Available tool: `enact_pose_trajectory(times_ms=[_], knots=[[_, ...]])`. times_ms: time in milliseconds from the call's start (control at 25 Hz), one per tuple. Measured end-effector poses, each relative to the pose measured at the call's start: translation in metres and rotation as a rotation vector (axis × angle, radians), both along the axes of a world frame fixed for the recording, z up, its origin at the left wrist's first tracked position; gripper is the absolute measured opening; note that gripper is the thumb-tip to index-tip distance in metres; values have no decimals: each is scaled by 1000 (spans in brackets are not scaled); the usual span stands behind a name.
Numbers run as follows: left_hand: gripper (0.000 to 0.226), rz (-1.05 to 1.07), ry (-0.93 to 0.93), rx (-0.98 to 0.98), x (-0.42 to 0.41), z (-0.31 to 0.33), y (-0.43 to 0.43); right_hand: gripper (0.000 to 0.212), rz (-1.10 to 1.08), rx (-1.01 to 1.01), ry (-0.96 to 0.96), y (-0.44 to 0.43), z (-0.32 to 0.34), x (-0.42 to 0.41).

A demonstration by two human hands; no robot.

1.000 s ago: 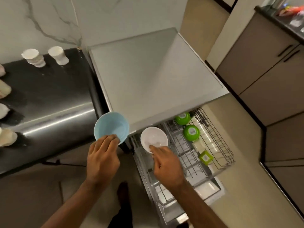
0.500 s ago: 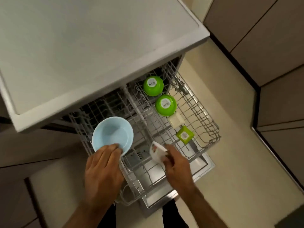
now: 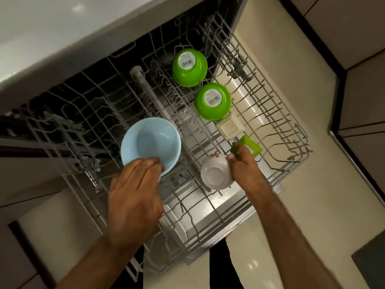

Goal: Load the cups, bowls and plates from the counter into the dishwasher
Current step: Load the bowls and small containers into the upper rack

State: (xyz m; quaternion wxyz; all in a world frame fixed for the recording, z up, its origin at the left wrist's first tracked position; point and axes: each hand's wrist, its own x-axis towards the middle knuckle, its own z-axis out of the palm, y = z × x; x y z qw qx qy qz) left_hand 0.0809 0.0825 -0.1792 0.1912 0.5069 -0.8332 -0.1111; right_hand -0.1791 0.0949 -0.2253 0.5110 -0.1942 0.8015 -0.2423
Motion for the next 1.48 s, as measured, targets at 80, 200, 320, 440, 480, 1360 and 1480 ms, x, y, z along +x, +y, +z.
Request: enact_pose_trajectory(times_ms=[80,200,320,440,480,1360,1480], knots=[[34,3,3,3,-1,-6,0,42,108,2,129,0,-3,-2],[34,-4,-2,11,-5,-10,0,34,197,8,384,4,-2,0],[34,-34,-12,78,-7,-15,-1,34,238,-31,511,10,0,4],[35,-85,-2,173,-10,-20,0,38,276,-10,503,13,-5,4],[36,-102,4,197,-11,-19,0,37,285,-20,517,12,-4,4],[69,129,170,486,-10,-10,-17,40,-235,-367,-242,-47,-9,1],[69,113,152,494,-8,-14,-13,36,-250,-296,-246,-54,-22,7]])
